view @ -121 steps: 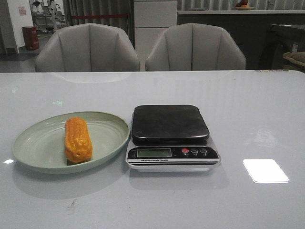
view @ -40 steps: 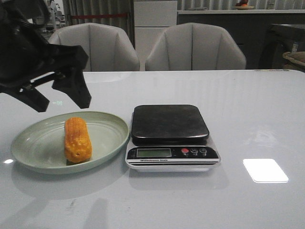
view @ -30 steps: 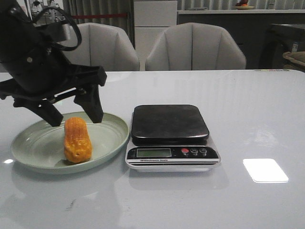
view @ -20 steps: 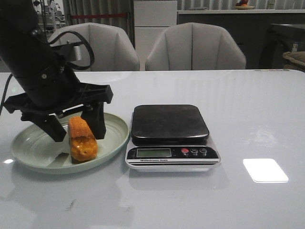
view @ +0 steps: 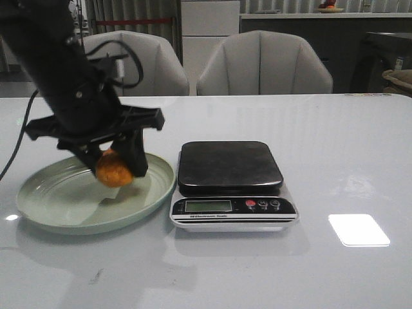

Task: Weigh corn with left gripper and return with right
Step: 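Carry the corn with the left gripper onto the scale and release, then raise the left gripper away and wait while the corn rests on the scale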

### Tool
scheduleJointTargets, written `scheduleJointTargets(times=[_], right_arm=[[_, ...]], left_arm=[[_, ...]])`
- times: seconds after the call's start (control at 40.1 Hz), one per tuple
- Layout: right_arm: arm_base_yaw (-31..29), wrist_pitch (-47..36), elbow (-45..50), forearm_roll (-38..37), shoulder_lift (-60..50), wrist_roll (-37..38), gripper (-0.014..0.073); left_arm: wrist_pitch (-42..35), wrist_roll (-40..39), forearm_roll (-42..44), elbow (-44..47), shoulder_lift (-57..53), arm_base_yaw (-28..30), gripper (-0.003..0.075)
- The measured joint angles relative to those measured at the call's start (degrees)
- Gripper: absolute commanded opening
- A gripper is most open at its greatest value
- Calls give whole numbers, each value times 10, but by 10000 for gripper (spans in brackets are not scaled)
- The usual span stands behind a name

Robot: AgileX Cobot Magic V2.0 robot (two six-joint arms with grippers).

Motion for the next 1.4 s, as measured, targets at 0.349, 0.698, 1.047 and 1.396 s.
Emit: scheduleJointTargets(times=[0.349, 0.698, 1.047, 1.396], right_arm=[[0, 0, 0, 0, 0, 0, 177], [0, 0, 0, 0, 0, 0, 177], [0, 0, 0, 0, 0, 0, 177], [0, 0, 0, 0, 0, 0, 177]], left_arm=[[4, 12, -1, -100, 17, -88, 115], [-13, 13, -48, -136, 92, -119, 439], [-12, 13, -46, -152, 96, -121, 604], [-3, 13, -5, -137, 0, -90, 604]])
